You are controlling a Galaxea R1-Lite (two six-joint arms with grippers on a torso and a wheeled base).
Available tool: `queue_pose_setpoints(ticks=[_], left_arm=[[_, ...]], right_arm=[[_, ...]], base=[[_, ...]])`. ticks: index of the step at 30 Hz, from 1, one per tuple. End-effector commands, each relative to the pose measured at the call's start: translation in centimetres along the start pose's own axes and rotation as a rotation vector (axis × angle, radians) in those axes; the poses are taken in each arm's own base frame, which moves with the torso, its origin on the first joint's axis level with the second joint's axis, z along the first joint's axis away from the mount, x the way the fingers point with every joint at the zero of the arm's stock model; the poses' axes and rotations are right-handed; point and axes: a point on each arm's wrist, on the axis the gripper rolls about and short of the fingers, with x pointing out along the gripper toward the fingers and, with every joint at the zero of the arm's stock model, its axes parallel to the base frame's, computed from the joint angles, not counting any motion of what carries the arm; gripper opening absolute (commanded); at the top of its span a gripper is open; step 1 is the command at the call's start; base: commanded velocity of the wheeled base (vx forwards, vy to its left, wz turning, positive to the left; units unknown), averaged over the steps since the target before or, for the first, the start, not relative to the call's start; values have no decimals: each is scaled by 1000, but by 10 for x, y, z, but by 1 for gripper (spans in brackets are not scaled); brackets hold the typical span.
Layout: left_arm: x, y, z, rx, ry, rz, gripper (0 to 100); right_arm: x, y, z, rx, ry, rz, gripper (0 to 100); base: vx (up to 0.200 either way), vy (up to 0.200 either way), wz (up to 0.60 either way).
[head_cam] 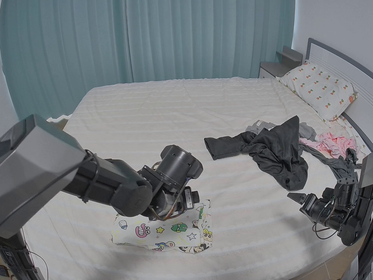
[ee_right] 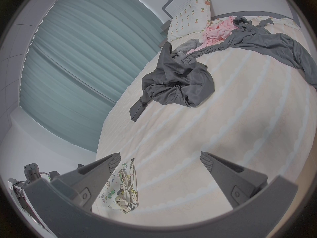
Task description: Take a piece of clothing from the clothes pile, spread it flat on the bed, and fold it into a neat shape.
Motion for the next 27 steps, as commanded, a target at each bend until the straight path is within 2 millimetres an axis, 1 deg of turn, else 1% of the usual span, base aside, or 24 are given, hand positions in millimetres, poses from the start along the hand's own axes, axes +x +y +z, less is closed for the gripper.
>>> queue_pose_setpoints(ticks=[1, 2, 3, 4, 6, 8, 11, 14, 15, 16, 17, 20, 21, 22, 23, 24, 27], left_arm=[[-33, 29, 4, -46, -5, -42, 100], [-41, 42, -2, -63, 8, -77, 100], [-47, 49, -9, -82, 8, -109, 100], [-47, 51, -11, -88, 6, -118, 100], [-50, 59, -20, -143, -21, -166, 100], [-48, 67, -26, -182, -40, -183, 100], [-41, 83, -27, -227, -67, -202, 100], [-37, 99, -28, -263, -47, -245, 100], [-36, 106, -26, -285, -44, -271, 100], [-35, 107, -27, -286, -42, -273, 100], [-34, 116, -25, -326, -45, -327, 100], [-35, 123, -24, -345, -66, -402, 100], [-35, 123, -25, -346, -67, -407, 100], [-32, 127, -28, -352, -59, -416, 100], [-29, 128, -29, -354, -49, -418, 100], [-25, 129, -31, -355, -44, -414, 100], [-18, 132, -39, -354, -19, -401, 100]], right_arm=[[-2, 0, -4, -1, 15, -2, 100], [-1, 0, -5, -2, 23, -4, 100], [0, -1, -7, -3, 30, -10, 100], [0, -1, -7, -3, 32, -10, 100], [2, -1, -9, -5, 42, -14, 100], [2, -2, -10, -5, 47, -18, 100], [2, -1, -10, -5, 46, -12, 100], [3, 5, -13, -27, 57, 16, 100], [6, 12, -17, -46, 72, 36, 100], [6, 12, -18, -48, 73, 39, 100], [14, 24, -24, -84, 85, 81, 100], [24, 43, -33, -127, 94, 143, 100], [26, 45, -35, -131, 97, 152, 100], [32, 53, -42, -150, 116, 184, 100], [36, 57, -47, -157, 132, 196, 100], [38, 58, -52, -160, 149, 199, 100], [43, 54, -61, -144, 183, 179, 100]], base=[[0, 0, 0], [0, 0, 0], [0, 0, 0], [0, 0, 0], [0, 0, 0], [0, 0, 0], [0, 0, 0], [0, 0, 0], [0, 0, 0], [0, 0, 0], [0, 0, 0], [0, 0, 0], [0, 0, 0], [0, 0, 0], [0, 0, 0], [0, 0, 0], [0, 200, 0]])
